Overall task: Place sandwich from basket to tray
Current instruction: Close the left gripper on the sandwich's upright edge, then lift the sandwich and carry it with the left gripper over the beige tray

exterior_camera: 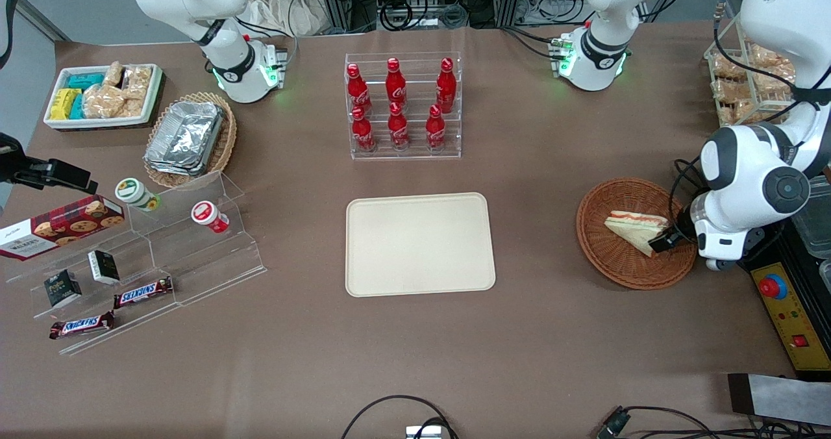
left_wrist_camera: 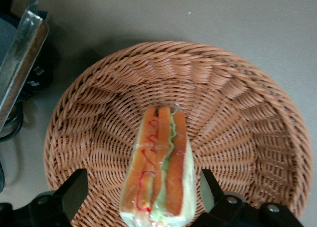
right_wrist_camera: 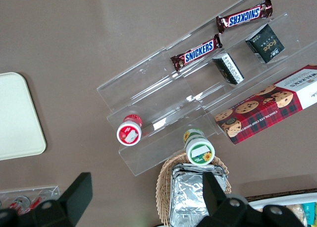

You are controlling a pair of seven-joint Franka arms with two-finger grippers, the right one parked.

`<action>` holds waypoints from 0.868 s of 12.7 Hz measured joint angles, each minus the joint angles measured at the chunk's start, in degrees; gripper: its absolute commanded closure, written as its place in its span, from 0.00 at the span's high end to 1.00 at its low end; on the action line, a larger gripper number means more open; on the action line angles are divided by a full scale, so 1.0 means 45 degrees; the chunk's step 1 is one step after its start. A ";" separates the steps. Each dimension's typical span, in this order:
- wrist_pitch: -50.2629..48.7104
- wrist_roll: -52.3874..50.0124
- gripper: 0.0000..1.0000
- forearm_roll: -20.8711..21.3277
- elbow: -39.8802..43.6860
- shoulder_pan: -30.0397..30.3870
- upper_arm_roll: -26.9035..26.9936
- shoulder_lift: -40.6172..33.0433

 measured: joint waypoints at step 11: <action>0.0223 -0.0002 0.04 -0.0798 -0.0688 0.0027 -0.0022 0.0011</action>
